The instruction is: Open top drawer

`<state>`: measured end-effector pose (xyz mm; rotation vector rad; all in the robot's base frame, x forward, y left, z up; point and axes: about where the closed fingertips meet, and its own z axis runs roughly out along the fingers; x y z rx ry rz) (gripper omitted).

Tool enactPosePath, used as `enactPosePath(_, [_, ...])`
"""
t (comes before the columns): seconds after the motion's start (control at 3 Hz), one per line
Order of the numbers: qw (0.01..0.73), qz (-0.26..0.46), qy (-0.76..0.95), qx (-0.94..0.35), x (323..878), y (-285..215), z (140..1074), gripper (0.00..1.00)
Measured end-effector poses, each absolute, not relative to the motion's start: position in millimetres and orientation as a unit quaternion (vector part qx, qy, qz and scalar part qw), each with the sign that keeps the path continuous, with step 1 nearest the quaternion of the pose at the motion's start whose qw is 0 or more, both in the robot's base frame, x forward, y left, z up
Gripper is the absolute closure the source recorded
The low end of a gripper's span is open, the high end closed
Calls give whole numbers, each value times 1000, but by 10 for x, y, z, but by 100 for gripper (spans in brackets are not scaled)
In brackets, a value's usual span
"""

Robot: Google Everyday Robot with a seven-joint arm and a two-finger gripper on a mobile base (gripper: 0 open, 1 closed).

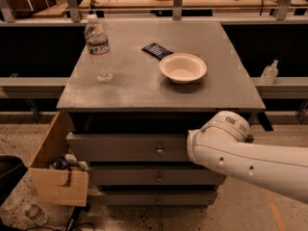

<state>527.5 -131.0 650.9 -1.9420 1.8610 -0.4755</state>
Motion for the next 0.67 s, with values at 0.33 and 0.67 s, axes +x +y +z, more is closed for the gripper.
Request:
enactPosePath(0.33, [204,-170,667,-696,5275,-1310,6510,100])
enactPosePath(0.67, [204,-170,667,-696,5274,-1310,6510,100])
